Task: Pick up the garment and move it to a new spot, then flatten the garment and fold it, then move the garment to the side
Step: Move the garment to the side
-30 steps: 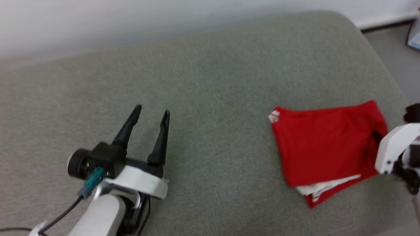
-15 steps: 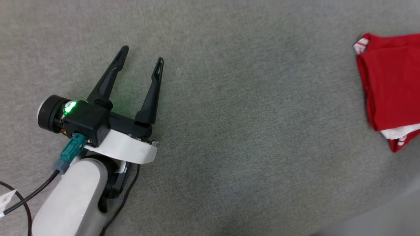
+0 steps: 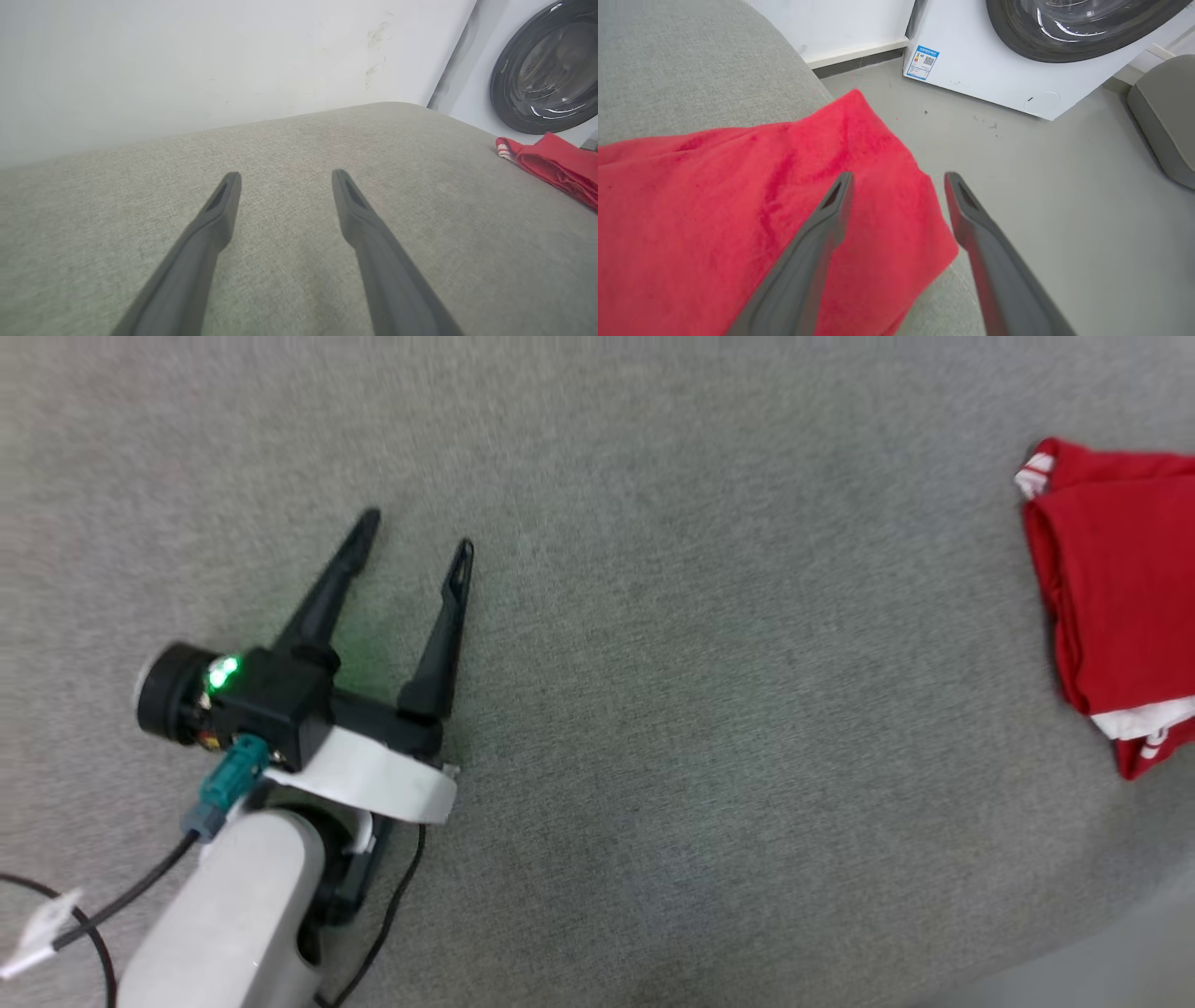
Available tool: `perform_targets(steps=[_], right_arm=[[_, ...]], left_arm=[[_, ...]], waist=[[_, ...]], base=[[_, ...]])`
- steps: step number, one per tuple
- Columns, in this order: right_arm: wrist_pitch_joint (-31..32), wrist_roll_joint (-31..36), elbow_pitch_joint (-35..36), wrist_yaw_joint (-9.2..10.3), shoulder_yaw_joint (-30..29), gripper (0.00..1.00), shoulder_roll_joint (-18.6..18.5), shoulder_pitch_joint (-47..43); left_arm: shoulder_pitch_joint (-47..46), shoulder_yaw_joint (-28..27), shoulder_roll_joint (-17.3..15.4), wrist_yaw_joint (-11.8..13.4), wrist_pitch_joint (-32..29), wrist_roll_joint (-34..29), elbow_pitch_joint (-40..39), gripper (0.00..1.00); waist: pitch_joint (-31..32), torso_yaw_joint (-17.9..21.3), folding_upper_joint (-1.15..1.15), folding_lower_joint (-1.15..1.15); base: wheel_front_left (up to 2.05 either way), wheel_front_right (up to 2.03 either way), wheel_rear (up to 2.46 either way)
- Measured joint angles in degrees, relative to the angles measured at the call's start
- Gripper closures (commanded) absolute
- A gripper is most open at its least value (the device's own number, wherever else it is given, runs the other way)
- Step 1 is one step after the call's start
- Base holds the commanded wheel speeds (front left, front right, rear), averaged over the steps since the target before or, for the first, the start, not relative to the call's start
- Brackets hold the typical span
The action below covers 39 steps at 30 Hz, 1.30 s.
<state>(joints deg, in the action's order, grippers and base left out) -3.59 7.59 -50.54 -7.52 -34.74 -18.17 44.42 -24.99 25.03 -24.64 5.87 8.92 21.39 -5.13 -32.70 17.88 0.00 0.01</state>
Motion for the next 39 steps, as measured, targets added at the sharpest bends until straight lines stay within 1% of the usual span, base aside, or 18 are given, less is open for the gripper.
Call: perform_targets(steps=[4,10,16,21,24,26,29,35,39], right_arm=[[-1.94,0.63,0.65,0.01,-0.80,0.00,0.36,-3.16],[-5.31,-0.03,4.20,0.01,3.98,0.00,2.88,-11.35],[-5.89,-4.12,10.70,0.01,11.01,0.00,6.22,-21.00],[-4.19,-8.20,18.58,0.01,19.09,0.00,9.57,-27.41],[-2.91,-10.35,23.77,0.01,24.03,0.00,10.84,-30.15],[-2.31,-12.38,27.08,0.01,27.52,0.00,11.12,-31.78],[-1.90,-14.47,32.14,0.01,30.85,0.00,11.13,-34.09],[-0.62,-15.61,41.06,0.01,34.16,0.00,12.35,-38.24],[0.23,-15.28,45.93,0.01,34.63,0.00,13.15,-41.24]], left_arm=[[2.90,0.03,1.57,0.94,1.83,1.38,2.85,0.00],[9.07,-0.57,3.63,2.70,3.46,4.20,6.69,0.00],[13.80,-1.08,5.56,3.78,4.65,6.19,9.01,0.00],[15.74,-1.67,6.61,4.03,5.26,7.03,10.15,0.00],[16.71,-2.57,6.69,4.44,5.48,7.26,10.40,0.00],[17.22,-3.38,6.60,4.70,5.68,7.45,10.48,0.00],[18.73,-4.53,6.10,4.99,5.83,7.56,10.74,0.00],[21.73,-7.42,3.75,5.86,5.92,7.60,10.78,0.00],[24.18,-8.81,2.02,6.48,5.98,7.60,10.42,0.00]], waist=[[4.43,-0.31,0.00,-0.01],[12.49,-0.92,0.00,-0.01],[20.18,-2.81,0.00,-0.02],[24.57,-6.46,0.00,-0.02],[26.45,-9.15,0.00,-0.02],[27.50,-10.98,0.00,-0.03],[29.10,-13.40,0.00,-0.02],[32.04,-17.08,0.00,-0.02],[33.69,-18.20,0.00,-0.02]], base=[[0.00,0.00,0.00],[0.00,0.00,0.00],[0.00,0.00,0.00],[0.00,0.00,0.00],[0.00,0.00,0.00],[0.00,0.00,0.00],[0.00,0.00,0.00],[0.00,0.00,0.00],[0.00,0.00,0.00]])
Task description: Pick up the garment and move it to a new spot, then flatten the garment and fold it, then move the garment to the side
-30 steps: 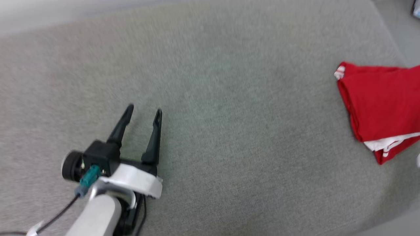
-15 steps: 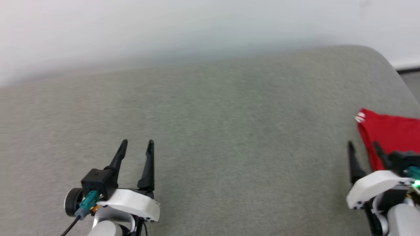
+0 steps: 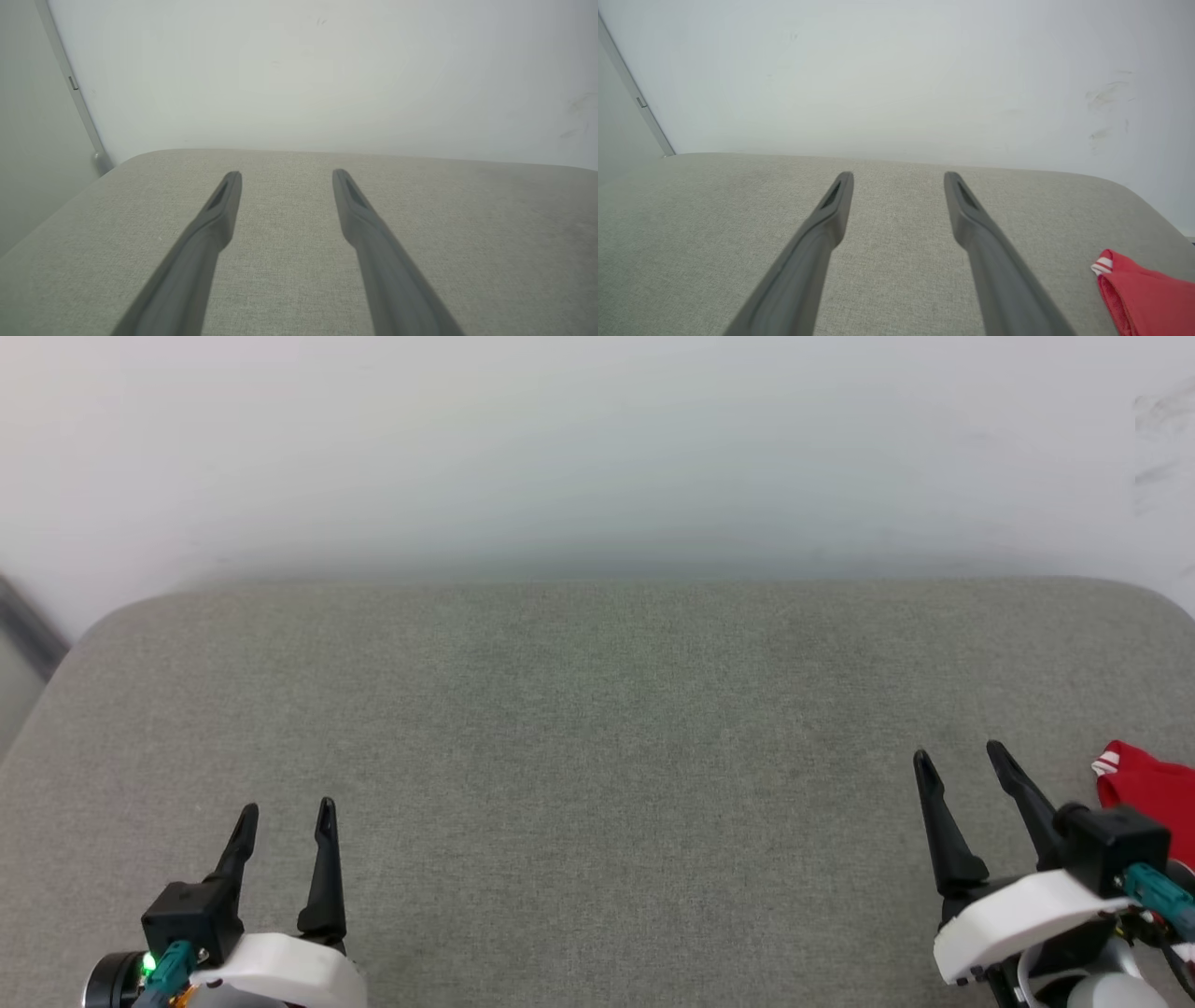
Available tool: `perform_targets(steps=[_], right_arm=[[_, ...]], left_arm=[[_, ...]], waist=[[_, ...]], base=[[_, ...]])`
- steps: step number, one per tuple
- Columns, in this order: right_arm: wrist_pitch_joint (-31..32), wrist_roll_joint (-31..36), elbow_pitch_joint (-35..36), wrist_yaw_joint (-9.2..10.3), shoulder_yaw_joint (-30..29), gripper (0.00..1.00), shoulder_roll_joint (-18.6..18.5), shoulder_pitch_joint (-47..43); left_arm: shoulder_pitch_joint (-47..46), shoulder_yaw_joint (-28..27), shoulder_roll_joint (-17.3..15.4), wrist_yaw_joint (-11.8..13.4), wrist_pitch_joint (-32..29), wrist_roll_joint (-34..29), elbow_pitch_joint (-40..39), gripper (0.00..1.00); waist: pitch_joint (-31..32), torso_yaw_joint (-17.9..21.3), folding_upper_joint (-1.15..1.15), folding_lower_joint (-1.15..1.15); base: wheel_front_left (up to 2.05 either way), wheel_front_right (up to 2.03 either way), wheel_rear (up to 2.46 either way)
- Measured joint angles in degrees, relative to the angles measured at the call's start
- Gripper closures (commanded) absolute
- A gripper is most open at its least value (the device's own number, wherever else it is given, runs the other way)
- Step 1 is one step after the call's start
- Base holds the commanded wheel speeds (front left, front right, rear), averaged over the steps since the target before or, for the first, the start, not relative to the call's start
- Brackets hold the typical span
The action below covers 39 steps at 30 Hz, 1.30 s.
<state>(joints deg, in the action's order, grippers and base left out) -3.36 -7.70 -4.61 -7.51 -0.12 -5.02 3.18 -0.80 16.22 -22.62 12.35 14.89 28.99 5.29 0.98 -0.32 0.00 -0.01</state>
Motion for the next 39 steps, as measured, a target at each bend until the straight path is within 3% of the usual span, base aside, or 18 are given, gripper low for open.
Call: perform_targets(steps=[12,27,28,32,39], right_arm=[[3.34,1.24,5.99,0.00,-2.61,0.00,1.46,-7.14],[2.85,1.30,5.17,0.00,-1.41,0.00,1.87,-6.40],[2.77,1.30,5.03,0.00,-1.33,1.00,1.87,-6.38],[3.00,0.46,3.05,0.00,-1.33,1.00,1.88,-7.43],[3.77,-7.56,1.82,0.01,-1.82,1.00,1.88,-7.23]], left_arm=[[2.88,1.19,0.58,0.73,-0.02,0.02,-0.77,0.00],[2.51,1.67,0.90,0.66,-0.27,0.97,0.24,0.00],[2.42,1.72,0.90,0.66,-0.27,0.94,0.23,1.00],[3.65,2.11,2.14,0.51,-0.64,1.58,1.62,1.00],[3.69,0.01,3.65,-1.32,-2.42,7.64,2.16,1.00]], waist=[[2.37,0.33,0.00,0.01],[2.21,0.68,0.00,0.01],[2.22,0.59,0.00,0.01],[2.19,0.55,0.00,0.01],[1.99,0.54,0.00,0.01]], base=[[0.00,0.00,0.00],[0.00,0.00,0.00],[0.00,0.00,0.00],[0.00,0.00,0.00],[0.00,0.00,0.00]])
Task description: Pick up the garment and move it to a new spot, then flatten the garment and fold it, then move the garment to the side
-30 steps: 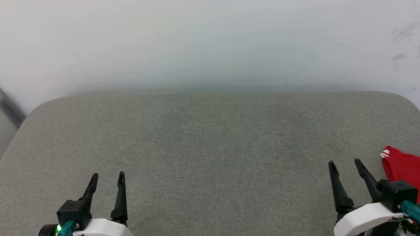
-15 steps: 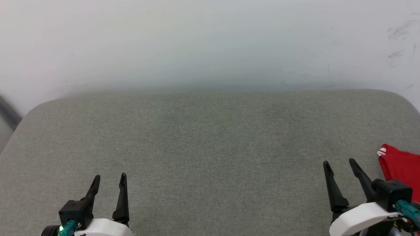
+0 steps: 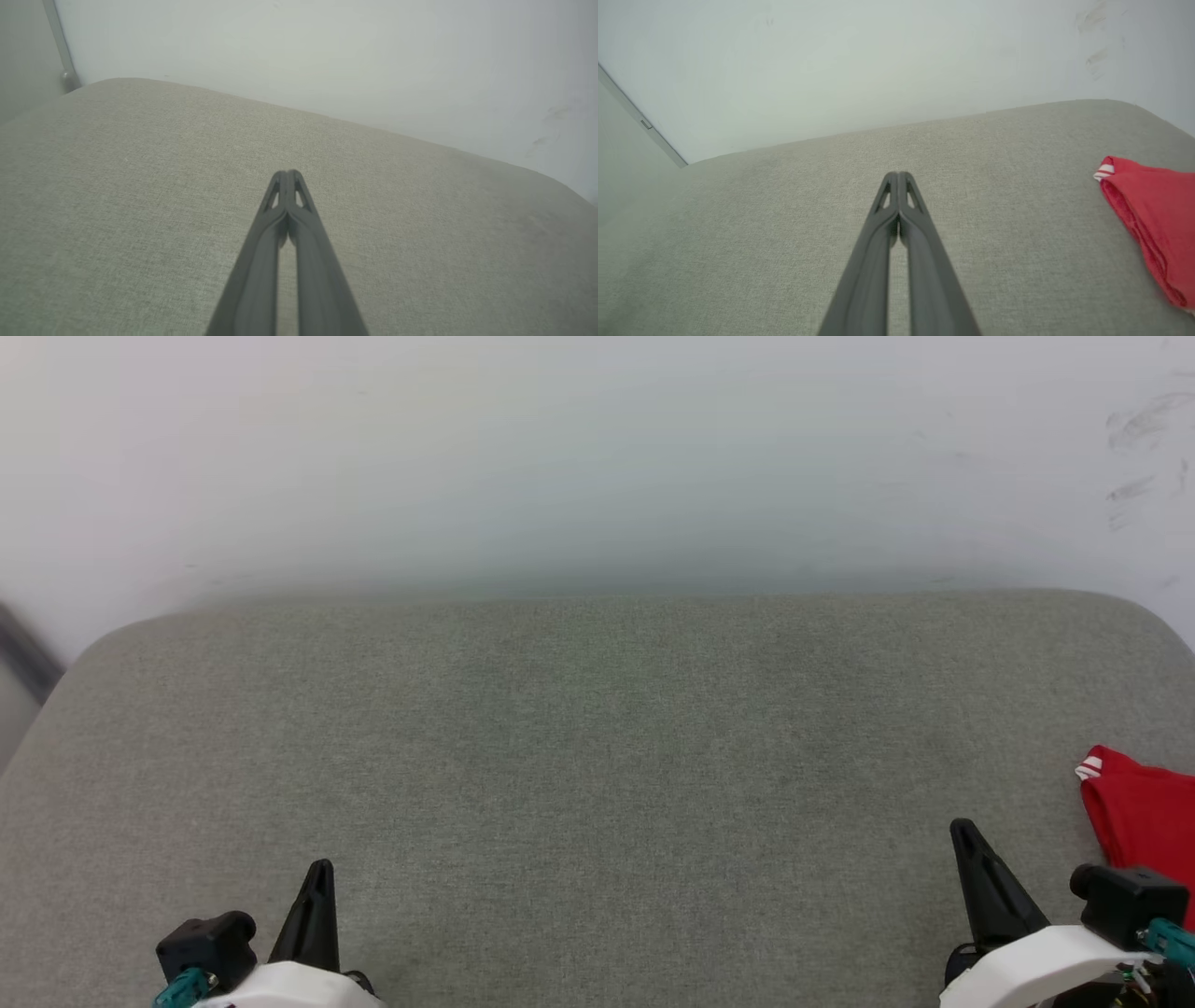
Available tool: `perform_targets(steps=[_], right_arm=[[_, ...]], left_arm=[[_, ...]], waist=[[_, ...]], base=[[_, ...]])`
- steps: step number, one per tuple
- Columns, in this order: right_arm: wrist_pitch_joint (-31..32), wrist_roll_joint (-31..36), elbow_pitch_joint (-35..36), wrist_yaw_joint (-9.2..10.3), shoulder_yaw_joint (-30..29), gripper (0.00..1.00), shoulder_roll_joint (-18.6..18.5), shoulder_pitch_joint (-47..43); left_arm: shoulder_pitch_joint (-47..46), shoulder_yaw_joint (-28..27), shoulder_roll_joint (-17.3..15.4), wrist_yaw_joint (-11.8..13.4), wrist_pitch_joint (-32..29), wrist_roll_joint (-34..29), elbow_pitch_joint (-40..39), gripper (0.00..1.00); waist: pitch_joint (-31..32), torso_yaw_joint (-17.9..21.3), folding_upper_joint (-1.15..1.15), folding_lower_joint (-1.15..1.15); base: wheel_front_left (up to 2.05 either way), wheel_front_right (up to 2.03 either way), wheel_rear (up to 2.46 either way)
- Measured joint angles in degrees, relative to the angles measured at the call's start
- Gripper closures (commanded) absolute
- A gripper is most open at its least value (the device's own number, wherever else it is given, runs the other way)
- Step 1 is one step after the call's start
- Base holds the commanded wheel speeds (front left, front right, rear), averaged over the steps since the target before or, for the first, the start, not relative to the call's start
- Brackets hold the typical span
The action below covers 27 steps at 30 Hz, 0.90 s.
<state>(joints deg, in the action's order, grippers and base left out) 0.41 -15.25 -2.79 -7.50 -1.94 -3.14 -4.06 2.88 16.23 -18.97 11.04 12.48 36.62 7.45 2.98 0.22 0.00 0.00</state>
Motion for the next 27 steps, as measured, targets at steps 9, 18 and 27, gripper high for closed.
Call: perform_targets(steps=[9,18,27], right_arm=[[0.66,-9.56,-1.31,0.00,-0.54,1.00,0.00,0.77],[1.23,-18.24,-2.61,0.00,-1.05,1.00,0.00,1.93],[1.99,-25.98,-3.72,0.00,-1.47,1.00,0.02,2.92]], left_arm=[[-1.03,-2.58,1.83,-2.33,-2.29,7.10,1.07,1.00],[-2.05,-5.04,3.55,-4.47,-4.28,13.41,1.97,1.00],[-3.08,-7.30,5.16,-6.30,-6.08,19.15,2.60,1.00]], waist=[[-0.24,-0.02,0.00,0.00],[-0.48,-0.04,0.00,0.00],[-0.72,-0.05,0.00,0.00]], base=[[0.00,0.00,0.00],[0.00,0.00,0.00],[0.00,0.00,0.00]])
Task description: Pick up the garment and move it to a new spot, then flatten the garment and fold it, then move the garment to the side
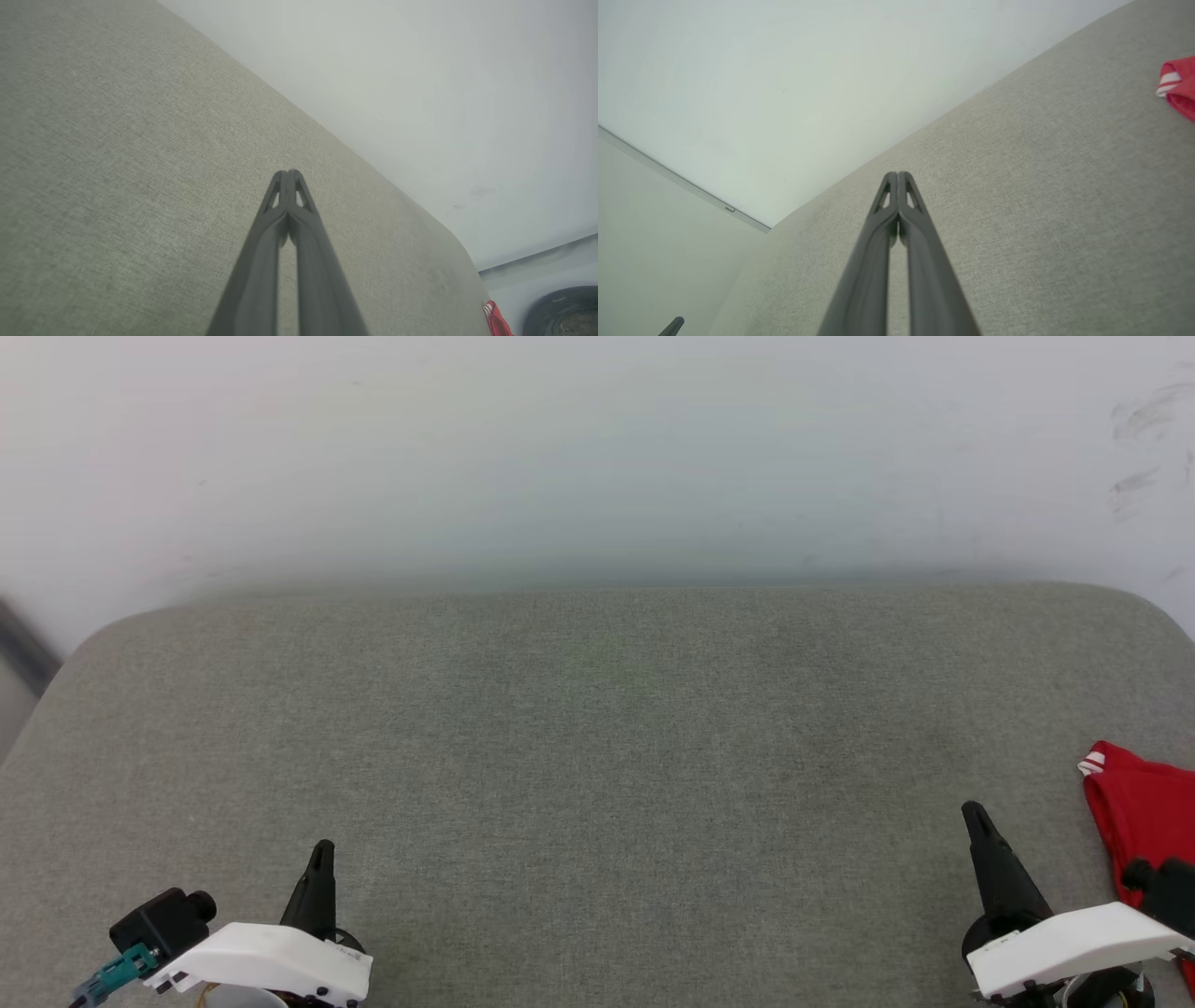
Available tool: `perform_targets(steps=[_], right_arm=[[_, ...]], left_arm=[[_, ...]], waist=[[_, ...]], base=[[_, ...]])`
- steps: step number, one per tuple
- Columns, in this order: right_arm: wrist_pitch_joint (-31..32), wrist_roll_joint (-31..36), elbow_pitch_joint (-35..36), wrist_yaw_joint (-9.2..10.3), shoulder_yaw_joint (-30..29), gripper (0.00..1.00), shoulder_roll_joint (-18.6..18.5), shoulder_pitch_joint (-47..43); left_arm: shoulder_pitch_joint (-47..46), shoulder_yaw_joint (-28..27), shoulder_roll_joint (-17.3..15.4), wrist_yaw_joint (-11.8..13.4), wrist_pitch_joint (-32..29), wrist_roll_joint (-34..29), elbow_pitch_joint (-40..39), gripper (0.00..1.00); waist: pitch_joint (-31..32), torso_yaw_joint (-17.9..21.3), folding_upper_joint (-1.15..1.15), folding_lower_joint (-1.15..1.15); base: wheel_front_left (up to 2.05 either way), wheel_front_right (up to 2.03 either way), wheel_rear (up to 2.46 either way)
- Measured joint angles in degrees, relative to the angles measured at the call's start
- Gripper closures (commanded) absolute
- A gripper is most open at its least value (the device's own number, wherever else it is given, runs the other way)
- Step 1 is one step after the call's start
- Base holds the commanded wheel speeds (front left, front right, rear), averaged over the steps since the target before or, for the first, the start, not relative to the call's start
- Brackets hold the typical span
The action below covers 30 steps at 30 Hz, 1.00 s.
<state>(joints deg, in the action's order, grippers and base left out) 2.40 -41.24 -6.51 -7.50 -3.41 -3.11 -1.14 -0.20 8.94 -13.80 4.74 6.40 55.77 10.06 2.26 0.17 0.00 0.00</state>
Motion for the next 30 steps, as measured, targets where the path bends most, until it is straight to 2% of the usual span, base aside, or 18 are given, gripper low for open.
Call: perform_targets(steps=[30], right_arm=[[1.69,-21.41,-3.16,0.00,-1.34,1.00,0.05,3.15]], left_arm=[[-2.29,-6.24,4.33,-5.11,-5.24,15.59,1.56,1.00]], waist=[[-0.81,-0.06,0.00,0.00]], base=[[0.00,0.00,0.00]])
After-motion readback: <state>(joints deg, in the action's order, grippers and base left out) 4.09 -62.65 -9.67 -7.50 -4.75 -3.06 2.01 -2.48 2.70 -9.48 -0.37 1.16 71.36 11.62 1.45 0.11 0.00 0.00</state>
